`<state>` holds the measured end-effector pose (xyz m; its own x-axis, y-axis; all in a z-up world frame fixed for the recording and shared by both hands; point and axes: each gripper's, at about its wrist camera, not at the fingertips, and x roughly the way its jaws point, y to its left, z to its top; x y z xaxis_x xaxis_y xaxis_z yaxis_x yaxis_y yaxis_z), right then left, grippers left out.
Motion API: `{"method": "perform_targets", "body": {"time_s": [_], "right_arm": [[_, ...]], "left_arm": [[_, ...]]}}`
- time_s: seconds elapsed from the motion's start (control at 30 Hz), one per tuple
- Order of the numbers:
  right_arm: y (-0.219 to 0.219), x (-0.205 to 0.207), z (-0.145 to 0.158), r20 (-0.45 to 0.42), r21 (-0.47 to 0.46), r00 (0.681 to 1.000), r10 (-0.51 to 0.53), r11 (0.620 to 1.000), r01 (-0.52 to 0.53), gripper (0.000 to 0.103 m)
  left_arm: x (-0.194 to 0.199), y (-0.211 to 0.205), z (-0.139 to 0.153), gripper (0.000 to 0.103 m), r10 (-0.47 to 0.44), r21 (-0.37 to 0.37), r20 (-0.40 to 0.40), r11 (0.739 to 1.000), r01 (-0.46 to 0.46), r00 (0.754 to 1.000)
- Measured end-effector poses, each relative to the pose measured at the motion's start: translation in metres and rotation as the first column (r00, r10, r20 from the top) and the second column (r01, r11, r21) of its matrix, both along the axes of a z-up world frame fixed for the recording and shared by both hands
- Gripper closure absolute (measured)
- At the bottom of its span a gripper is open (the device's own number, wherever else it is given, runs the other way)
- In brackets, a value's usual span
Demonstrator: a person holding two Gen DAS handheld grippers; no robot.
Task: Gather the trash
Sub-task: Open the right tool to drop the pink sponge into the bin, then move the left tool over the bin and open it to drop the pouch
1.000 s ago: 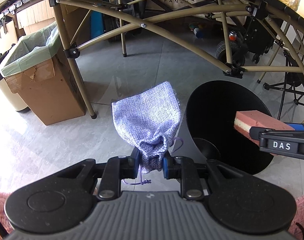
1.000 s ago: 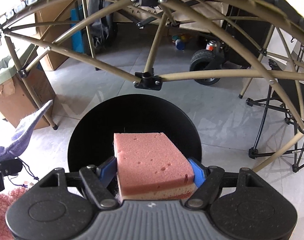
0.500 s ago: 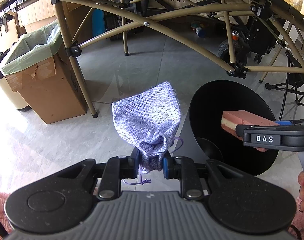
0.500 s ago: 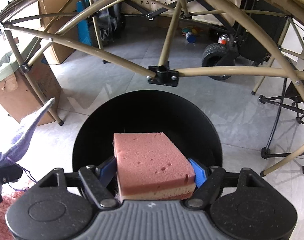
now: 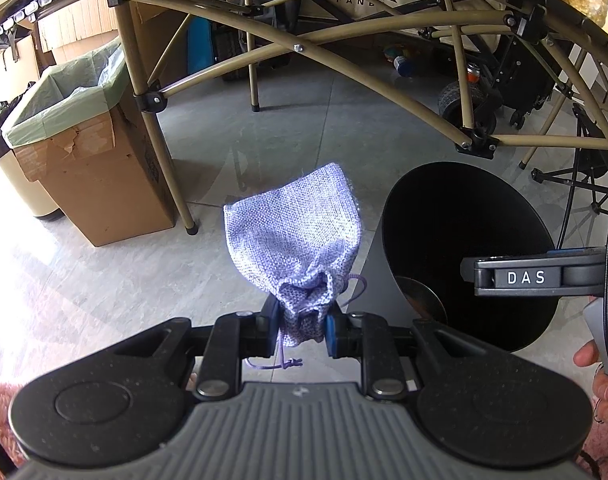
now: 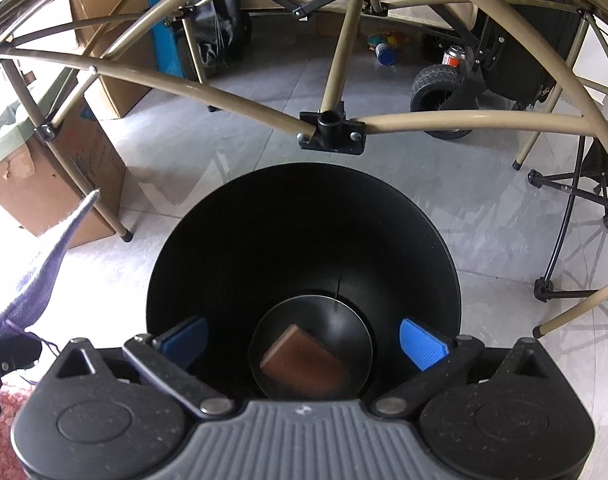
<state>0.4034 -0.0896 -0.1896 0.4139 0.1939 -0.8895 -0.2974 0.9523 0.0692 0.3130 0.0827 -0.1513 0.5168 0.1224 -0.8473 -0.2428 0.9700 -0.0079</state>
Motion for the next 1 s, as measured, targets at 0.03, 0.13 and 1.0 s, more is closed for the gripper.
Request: {"method": "perform_targets", "body": {"time_s": [0.03, 0.13, 1.0], "right_arm": [[0.000, 0.000, 0.000, 0.001, -0.001, 1.000, 0.002, 1.000, -0.002, 0.000], [0.002, -0.001, 0.001, 0.001, -0.002, 1.000, 0.009, 1.000, -0.009, 0.000], [-0.043, -0.022, 0.033, 0.107, 0.042, 0.993, -0.043, 0.998, 0.039, 0.000]], "left_arm": [[0.000, 0.000, 0.000, 0.081, 0.000, 0.000, 0.000, 1.000, 0.000, 1.000], [0.000, 0.000, 0.000, 0.081, 0.000, 0.000, 0.000, 1.000, 0.000, 1.000], [-0.003, -0.038, 0.020, 0.081, -0.114, 0.066, 0.067, 0.992, 0.109, 0.991]]}}
